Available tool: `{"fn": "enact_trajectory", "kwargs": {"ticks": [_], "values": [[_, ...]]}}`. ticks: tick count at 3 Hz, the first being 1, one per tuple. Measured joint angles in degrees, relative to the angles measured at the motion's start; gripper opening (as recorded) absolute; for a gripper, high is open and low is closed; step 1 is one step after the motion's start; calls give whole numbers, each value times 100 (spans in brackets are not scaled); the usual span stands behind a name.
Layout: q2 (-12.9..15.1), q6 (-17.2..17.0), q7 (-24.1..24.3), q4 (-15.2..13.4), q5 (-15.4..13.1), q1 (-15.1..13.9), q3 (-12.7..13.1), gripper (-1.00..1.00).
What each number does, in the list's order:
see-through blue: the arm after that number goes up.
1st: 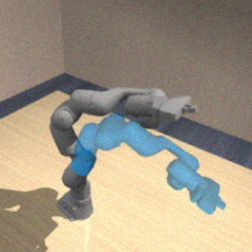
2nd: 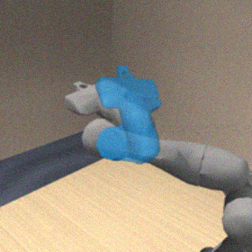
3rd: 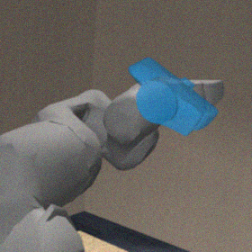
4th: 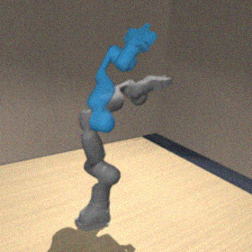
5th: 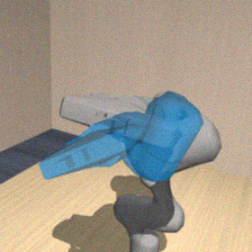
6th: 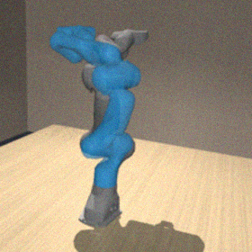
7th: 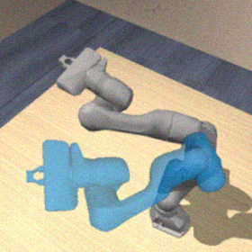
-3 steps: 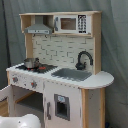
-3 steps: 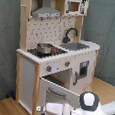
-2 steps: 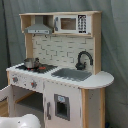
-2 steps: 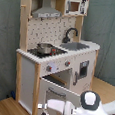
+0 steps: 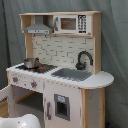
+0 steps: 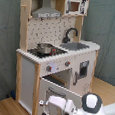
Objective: Play with the kitchen
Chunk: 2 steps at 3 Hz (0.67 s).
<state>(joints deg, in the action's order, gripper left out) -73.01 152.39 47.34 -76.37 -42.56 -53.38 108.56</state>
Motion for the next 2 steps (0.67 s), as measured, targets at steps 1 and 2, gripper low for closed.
{"fn": "enact_trajectory", "kwargs": {"ticks": [1,2], "values": [[-178,-332,447,39,0,100,40,100],[-391,-719,823,65,16,214,202,100]]}}
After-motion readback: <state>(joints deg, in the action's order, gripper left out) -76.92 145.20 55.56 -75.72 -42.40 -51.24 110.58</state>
